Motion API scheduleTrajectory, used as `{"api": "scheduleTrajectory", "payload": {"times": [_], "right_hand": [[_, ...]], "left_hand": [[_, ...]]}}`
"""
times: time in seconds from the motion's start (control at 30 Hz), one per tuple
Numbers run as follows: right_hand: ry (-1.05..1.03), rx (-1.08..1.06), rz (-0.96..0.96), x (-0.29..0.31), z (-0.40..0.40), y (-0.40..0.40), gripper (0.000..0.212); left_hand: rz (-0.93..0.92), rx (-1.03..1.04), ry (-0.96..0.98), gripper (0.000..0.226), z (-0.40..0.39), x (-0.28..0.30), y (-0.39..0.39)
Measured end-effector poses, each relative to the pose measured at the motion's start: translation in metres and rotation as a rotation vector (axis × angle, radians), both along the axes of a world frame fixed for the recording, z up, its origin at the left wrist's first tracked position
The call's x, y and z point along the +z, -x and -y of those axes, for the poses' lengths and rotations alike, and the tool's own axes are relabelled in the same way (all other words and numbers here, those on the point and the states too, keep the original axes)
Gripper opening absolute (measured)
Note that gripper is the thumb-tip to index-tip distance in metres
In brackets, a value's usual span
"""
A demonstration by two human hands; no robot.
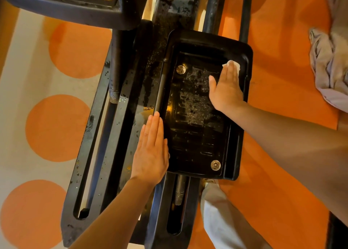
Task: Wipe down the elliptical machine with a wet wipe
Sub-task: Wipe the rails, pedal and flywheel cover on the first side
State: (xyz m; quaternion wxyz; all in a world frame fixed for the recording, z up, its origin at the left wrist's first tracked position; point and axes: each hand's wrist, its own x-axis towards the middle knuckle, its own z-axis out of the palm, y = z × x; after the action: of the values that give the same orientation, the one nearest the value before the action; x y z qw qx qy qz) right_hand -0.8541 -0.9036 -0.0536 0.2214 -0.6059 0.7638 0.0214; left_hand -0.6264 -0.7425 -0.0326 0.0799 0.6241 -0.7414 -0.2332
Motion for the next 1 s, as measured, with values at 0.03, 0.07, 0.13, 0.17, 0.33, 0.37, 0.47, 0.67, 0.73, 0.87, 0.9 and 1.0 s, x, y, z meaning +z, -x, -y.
{"api": "scheduleTrajectory", "payload": {"times": [0.03,0.07,0.13,0.17,0.33,0.37,0.47,0.67,0.73,0.87,0.9,1.0], "right_hand": [[-0.009,-0.029,0.001,-0.001,-0.001,0.002,0.07],[-0.015,-0.056,0.017,-0.002,0.001,0.001,0.07],[-0.023,-0.114,0.067,-0.002,0.006,-0.008,0.07],[-0.019,-0.137,0.083,-0.002,0.008,-0.012,0.069],[-0.008,-0.162,0.109,0.0,-0.004,-0.012,0.069],[-0.034,-0.175,0.126,0.003,-0.011,-0.014,0.07],[-0.118,-0.187,0.149,0.011,-0.044,-0.026,0.074],[-0.109,-0.157,0.15,0.014,-0.087,-0.032,0.074],[-0.073,-0.143,0.144,0.011,-0.077,-0.029,0.073],[-0.023,-0.17,0.132,0.006,-0.03,-0.019,0.07],[-0.027,-0.196,0.139,0.006,-0.019,-0.019,0.07],[-0.048,-0.241,0.154,0.008,-0.013,-0.022,0.07]], "left_hand": [[0.002,-0.001,0.002,0.057,0.0,0.0,0.0],[0.009,-0.001,0.007,0.057,0.0,0.0,0.0],[0.017,0.003,0.019,0.057,0.0,0.0,0.001],[0.016,0.005,0.022,0.057,0.001,0.0,0.001],[0.012,-0.001,0.03,0.057,0.001,0.0,0.001],[0.011,-0.004,0.03,0.057,0.0,0.0,0.001],[0.006,0.001,0.031,0.057,0.001,0.001,0.002],[-0.001,0.005,0.025,0.057,0.001,0.0,0.002],[-0.003,0.005,0.028,0.057,0.001,0.0,0.002],[0.003,-0.004,0.034,0.056,0.001,-0.002,0.001],[0.003,-0.005,0.036,0.056,0.001,-0.002,0.001],[0.008,0.0,0.039,0.056,0.001,-0.002,0.001]]}}
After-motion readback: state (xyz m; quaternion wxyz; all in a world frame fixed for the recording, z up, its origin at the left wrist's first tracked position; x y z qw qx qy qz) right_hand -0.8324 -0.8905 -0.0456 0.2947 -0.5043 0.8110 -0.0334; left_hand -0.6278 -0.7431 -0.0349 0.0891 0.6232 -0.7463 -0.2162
